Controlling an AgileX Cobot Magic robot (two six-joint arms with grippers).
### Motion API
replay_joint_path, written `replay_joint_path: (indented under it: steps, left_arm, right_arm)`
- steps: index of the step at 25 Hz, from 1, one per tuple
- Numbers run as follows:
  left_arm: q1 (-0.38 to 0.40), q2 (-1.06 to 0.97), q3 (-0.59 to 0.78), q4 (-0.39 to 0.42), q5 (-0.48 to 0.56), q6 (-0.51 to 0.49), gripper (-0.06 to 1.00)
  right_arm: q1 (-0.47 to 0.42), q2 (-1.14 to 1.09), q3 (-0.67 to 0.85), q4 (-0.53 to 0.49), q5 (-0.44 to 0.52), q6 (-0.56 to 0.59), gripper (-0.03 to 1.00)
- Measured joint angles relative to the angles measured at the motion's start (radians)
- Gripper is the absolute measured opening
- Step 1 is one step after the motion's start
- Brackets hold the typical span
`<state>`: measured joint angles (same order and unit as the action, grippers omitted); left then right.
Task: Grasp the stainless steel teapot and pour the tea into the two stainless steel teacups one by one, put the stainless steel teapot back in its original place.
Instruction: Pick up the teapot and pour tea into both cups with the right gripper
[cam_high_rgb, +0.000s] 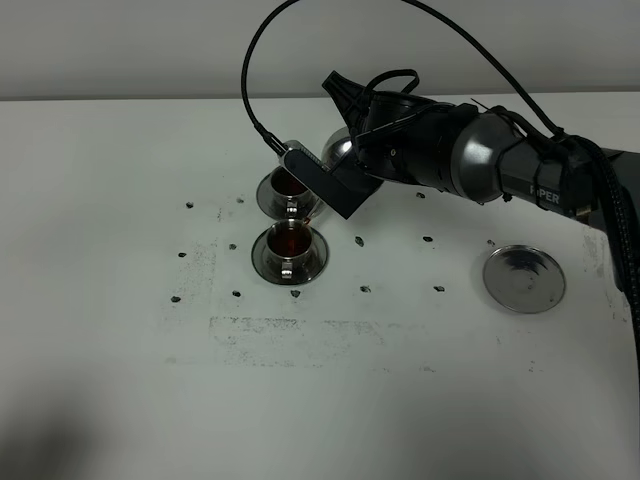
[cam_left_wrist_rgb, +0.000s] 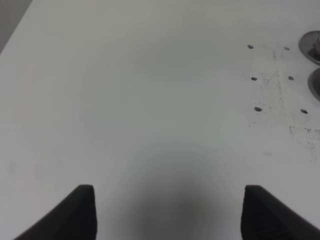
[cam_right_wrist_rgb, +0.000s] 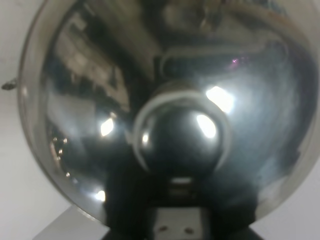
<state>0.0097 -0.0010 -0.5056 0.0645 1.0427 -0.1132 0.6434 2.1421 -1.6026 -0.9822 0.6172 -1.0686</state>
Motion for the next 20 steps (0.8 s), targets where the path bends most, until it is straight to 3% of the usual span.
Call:
replay_joint_path:
  steps: [20]
  left_arm:
    - [0.0,0.0,0.0,0.0,0.0,0.0,0.59]
  right_arm:
    - [0.0,0.0,0.0,-0.015,-0.009,-0.001,0.2]
